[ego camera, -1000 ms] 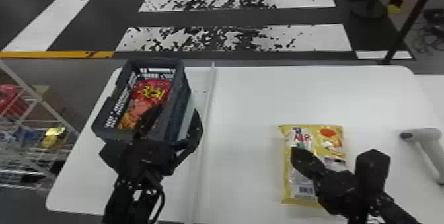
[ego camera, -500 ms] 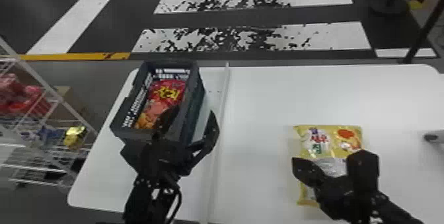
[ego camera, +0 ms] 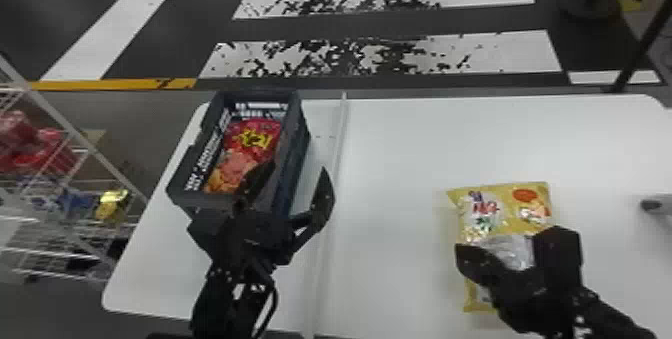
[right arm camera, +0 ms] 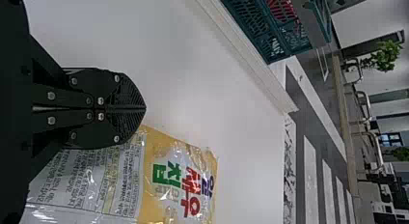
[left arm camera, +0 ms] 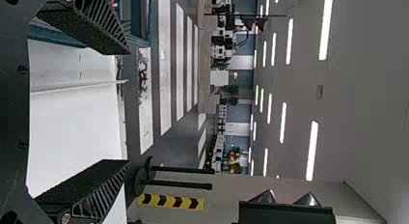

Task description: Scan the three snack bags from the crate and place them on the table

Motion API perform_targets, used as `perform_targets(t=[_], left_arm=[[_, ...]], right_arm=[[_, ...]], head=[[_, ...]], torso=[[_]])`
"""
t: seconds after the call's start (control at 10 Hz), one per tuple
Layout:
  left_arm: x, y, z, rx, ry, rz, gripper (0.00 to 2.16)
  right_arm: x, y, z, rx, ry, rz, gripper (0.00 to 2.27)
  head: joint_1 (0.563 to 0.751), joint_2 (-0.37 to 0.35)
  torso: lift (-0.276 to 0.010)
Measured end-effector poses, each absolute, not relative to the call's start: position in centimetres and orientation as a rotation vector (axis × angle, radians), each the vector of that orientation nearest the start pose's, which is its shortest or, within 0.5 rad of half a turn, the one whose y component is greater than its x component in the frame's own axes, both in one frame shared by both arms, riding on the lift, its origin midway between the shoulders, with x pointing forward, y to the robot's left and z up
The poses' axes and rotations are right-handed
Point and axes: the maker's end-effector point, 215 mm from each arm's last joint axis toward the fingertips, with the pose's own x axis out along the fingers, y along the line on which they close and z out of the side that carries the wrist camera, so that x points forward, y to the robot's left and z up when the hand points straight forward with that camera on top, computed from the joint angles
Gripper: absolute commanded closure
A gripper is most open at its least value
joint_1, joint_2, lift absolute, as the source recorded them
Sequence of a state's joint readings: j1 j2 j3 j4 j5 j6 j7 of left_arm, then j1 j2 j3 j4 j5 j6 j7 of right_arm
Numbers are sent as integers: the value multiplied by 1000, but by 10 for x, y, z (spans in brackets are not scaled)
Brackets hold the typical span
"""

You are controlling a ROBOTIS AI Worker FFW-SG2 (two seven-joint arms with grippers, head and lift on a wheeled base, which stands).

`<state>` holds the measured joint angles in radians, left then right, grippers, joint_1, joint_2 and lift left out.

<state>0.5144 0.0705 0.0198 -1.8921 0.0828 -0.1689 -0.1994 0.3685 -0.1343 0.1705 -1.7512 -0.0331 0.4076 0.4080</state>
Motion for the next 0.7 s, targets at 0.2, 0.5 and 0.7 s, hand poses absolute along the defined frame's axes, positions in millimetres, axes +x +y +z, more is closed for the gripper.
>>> perform_targets(t=[0.2,0.5,0.7], left_arm=[[428,208,-376,-13,24,-202,73],[428,208,-377,-14,25,-202,73],[428,208,-377,-14,26,-202,73]], right_arm=[[383,-110,-553,30,626,554,2260],[396,-142,-555,15,629,510,2260],[402,-163,-555,2,629,488,2260]], head=[[695,142],[695,91],[695,68]], torso=[[-62],[-62],[-62]])
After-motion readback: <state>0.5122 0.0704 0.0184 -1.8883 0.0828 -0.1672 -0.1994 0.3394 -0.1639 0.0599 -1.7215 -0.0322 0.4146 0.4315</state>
